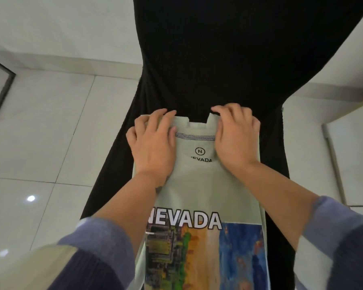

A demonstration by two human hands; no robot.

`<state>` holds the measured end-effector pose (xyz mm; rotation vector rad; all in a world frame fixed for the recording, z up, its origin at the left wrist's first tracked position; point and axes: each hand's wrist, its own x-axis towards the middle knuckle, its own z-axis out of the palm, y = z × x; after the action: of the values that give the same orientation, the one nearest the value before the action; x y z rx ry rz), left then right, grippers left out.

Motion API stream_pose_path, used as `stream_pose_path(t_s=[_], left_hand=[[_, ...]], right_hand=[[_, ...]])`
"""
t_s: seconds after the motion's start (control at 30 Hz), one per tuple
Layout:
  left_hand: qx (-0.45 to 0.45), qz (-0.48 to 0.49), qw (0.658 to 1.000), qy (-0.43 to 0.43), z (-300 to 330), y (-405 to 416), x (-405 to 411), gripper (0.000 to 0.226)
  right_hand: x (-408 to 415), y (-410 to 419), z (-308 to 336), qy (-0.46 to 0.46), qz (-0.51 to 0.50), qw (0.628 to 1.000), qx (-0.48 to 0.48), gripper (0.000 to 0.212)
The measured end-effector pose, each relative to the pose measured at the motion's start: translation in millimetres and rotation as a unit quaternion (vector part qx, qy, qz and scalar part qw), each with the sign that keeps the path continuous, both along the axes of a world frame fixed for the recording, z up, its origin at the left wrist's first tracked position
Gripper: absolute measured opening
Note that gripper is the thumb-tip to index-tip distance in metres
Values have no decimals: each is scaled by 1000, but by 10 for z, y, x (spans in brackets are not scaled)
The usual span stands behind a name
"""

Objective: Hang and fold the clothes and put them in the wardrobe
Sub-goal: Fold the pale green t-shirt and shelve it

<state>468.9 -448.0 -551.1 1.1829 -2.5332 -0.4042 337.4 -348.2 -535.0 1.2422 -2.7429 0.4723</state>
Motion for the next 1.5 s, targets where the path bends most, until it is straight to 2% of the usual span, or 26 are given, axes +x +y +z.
stream_pose_path(t_s=[0.13,0.2,0.27,0.37,0.47,0.53,0.6,0.67,0.73,0.8,0.9,0.97,1.1,1.17,1.27,1.37,1.43,1.5], left_hand=[[8,-44,996,-74,50,-115,-157,32],[15,-32,998,-47,83,-116,-220,25],[9,-15,1000,5,125,-83,-284,21],[36,-35,999,-4,138,-73,-363,21],[75,-53,996,-17,55,-75,-361,30],[66,-52,996,1,0,-32,-270,38],[19,-9,1000,-1,-70,25,-135,40],[16,70,997,-25,-93,37,-48,40],[20,76,995,-53,-85,24,-46,35],[10,37,999,-35,-60,47,-50,29],[22,24,999,27,-1,124,19,27],[71,44,994,65,42,197,95,32],[171,69,978,100,274,482,274,68],[213,78,970,92,413,675,399,71],[232,85,966,74,659,1033,740,63],[274,90,955,64,886,1259,989,40],[271,93,954,83,954,1319,979,30],[254,59,958,118,1601,1436,965,27]], right_hand=[[-74,-224,-29,-28,15,995,100,37],[-101,-232,-19,-27,7,995,93,22],[-112,-232,5,-47,14,998,41,17],[-121,-253,28,-85,27,996,-3,23],[-86,-213,-36,-108,80,990,41,32],[-30,-175,-108,-82,118,987,70,38],[-2,-177,-156,-60,137,985,81,44],[25,-199,-193,-40,165,982,87,48],[70,-204,-212,-18,197,977,80,46],[116,-191,-181,-19,211,975,70,40],[154,-122,-43,-27,220,969,112,41],[181,-72,96,-21,229,966,118,41],[212,30,507,-20,190,979,68,40],[237,128,774,-28,180,982,55,40],[273,331,1276,-60,175,982,36,38],[406,552,1799,-129,176,976,11,33],[443,577,2060,-167,173,970,-36,30],[623,908,2789,-177,156,970,-61,28]])
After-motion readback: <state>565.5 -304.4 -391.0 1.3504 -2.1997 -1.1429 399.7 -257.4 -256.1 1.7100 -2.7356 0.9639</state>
